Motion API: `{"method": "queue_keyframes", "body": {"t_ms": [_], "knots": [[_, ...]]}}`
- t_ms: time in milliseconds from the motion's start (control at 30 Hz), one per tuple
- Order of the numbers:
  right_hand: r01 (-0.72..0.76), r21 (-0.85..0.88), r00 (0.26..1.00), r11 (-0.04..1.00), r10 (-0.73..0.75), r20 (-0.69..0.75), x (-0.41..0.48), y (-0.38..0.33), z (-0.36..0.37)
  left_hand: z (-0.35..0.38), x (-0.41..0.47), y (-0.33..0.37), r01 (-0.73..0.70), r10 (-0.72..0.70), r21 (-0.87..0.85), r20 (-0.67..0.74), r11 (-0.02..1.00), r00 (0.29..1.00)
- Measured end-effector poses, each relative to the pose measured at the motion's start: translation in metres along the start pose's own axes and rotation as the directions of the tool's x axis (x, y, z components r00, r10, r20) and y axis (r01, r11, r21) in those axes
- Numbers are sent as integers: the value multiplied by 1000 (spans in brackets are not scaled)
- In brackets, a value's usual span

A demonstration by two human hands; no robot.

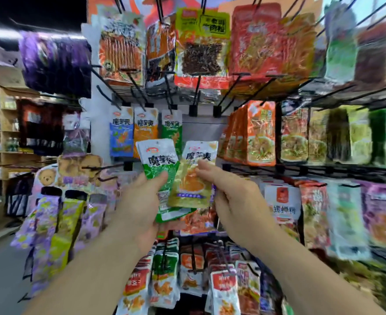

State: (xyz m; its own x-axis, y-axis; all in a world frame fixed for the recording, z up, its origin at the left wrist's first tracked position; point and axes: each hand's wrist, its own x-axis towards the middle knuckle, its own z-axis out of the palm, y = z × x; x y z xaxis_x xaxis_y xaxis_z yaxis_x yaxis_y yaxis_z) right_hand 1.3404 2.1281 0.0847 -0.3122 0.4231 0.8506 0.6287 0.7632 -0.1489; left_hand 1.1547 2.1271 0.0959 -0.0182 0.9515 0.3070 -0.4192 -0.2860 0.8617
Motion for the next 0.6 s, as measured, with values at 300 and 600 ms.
{"method": "queue_keyframes", "body": {"t_ms": [300,600], "knots": [[-241,393,905,887,352,-239,9,-9,-3,17,2,-14,-152,120,176,178,973,977],[-407,467,833,785,529,-164,65,8,-9,22,23,4,-221,195,144,174,964,965]]}}
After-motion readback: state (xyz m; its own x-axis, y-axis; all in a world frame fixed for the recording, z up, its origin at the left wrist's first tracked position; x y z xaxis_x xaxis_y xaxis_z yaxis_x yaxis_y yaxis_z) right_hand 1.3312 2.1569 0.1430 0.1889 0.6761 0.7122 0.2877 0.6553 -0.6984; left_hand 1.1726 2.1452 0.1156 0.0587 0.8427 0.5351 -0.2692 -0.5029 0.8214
